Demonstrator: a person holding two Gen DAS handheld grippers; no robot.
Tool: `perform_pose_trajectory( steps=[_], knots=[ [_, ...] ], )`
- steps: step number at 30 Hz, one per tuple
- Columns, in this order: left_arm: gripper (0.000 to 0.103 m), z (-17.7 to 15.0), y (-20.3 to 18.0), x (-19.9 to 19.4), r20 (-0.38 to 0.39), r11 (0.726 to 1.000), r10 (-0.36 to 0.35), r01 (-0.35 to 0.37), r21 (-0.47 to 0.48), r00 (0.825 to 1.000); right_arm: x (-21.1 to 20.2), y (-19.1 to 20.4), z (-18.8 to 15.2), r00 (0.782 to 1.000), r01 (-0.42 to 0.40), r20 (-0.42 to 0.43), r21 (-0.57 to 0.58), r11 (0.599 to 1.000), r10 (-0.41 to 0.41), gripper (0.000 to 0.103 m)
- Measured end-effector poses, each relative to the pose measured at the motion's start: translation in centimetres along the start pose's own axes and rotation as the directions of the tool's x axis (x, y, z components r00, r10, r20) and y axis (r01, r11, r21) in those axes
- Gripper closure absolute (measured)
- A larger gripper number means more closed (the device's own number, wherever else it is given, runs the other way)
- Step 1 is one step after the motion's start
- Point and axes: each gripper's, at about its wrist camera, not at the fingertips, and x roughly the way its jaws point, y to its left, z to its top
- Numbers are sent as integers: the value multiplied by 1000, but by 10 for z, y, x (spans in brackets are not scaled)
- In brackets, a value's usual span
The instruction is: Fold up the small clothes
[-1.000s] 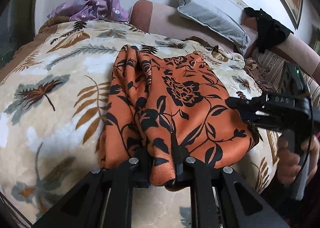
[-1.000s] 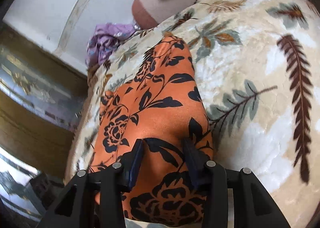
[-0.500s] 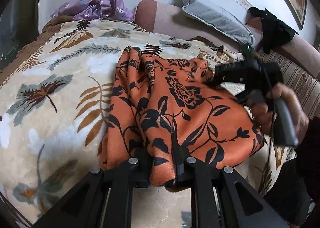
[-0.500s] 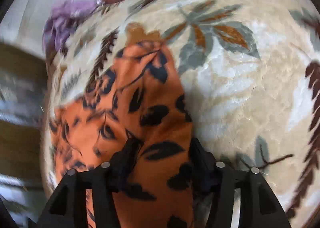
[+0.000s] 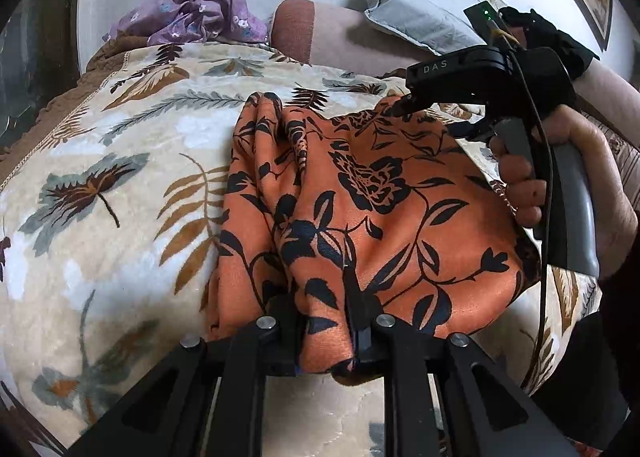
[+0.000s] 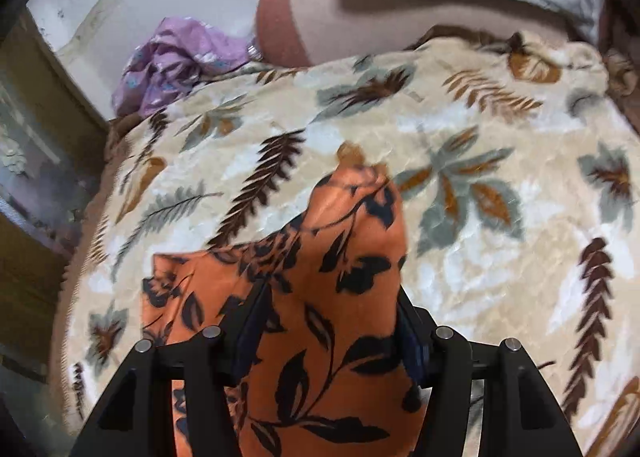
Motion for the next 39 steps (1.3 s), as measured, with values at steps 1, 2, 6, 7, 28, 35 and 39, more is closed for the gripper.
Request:
perform_pose_trajectory(
  steps=[1, 2, 6, 7, 28, 35, 39],
  knots=[
    [84, 0, 0, -1, 1, 1000, 1, -1, 3, 1000, -3, -3, 1, 1000, 8, -2, 3, 1000, -8, 41],
    [84, 0, -1, 0, 1, 1000, 2, -2, 2, 1000, -5, -7, 3, 1000, 11, 4, 6, 1000, -11, 41],
    [84, 1, 0, 0, -1, 1000, 6, -6, -5, 1000, -31, -15, 8, 995, 34, 95, 29, 999, -37, 41],
    [84, 1, 0, 0, -1, 1000, 8, -8, -6, 1000, -40, -13, 8, 992, 0, 127, 33, 999, -4, 41],
    [83, -1, -7, -2, 1, 999, 40, -40, 5, 999, 54, 57, -14, 930, -331, -212, -134, 934, 299, 57],
    [82, -2, -13, -2, 3, 998, 67, -67, 12, 998, -10, 25, -25, 946, -318, -111, -140, 938, 304, 56],
    [82, -3, -18, -2, 5, 996, 86, -86, 18, 996, -43, -3, -42, 957, -287, -79, -148, 946, 278, 55]
  ],
)
